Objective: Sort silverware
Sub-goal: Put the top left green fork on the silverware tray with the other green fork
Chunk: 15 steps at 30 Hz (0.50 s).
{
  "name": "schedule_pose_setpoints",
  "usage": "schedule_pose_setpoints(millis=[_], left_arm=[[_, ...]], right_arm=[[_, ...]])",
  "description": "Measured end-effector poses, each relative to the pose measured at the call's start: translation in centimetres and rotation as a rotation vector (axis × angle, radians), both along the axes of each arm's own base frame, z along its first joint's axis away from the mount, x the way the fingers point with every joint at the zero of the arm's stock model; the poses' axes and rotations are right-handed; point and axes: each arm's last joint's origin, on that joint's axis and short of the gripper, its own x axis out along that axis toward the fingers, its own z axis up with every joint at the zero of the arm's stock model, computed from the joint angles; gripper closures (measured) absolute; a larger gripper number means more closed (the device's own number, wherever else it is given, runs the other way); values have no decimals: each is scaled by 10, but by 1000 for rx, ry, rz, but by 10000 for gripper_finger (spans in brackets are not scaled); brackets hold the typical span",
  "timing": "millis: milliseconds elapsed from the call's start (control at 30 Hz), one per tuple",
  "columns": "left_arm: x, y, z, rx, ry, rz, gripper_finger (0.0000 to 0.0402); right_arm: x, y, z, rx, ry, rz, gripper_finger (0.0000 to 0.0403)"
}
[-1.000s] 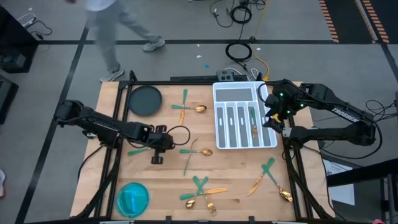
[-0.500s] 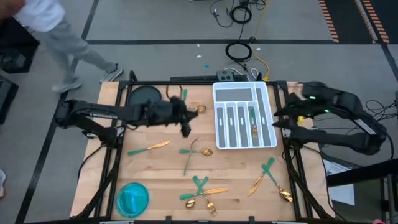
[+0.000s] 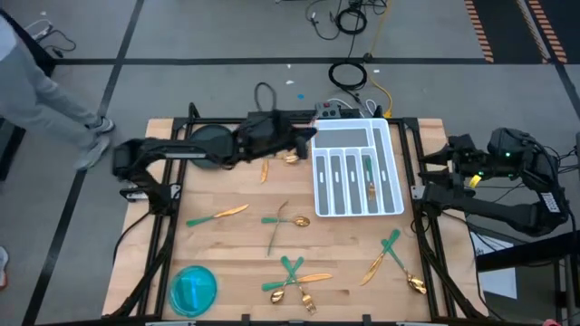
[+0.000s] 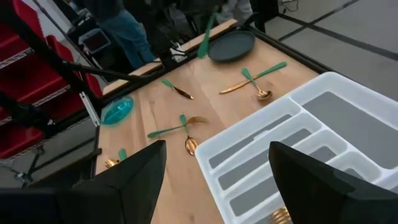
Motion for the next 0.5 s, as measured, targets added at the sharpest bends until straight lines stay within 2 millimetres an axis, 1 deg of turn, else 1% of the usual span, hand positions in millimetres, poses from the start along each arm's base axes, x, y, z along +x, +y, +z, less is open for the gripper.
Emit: schedule_pose_setpoints(millis=[100, 133, 167, 300, 400, 500], left_arm=[[32, 6, 1, -34, -23, -27, 389], [43, 8, 3, -26, -34, -40, 389], [53, 9, 3, 20, -28, -68, 389], [85, 7, 6, 412, 75, -299, 389], [105, 6, -1, 593, 159, -438, 389], [119, 12, -14, 745, 239, -566, 389]], right_arm=[[1, -1, 0, -15, 10, 8, 126], [1, -1, 0, -20, 12, 12, 126], [1, 0, -1, -22, 17, 15, 126], [1, 0, -1, -45, 19, 31, 126], [0, 1, -1, -50, 15, 59, 126], [1, 2, -1, -45, 10, 91, 126]])
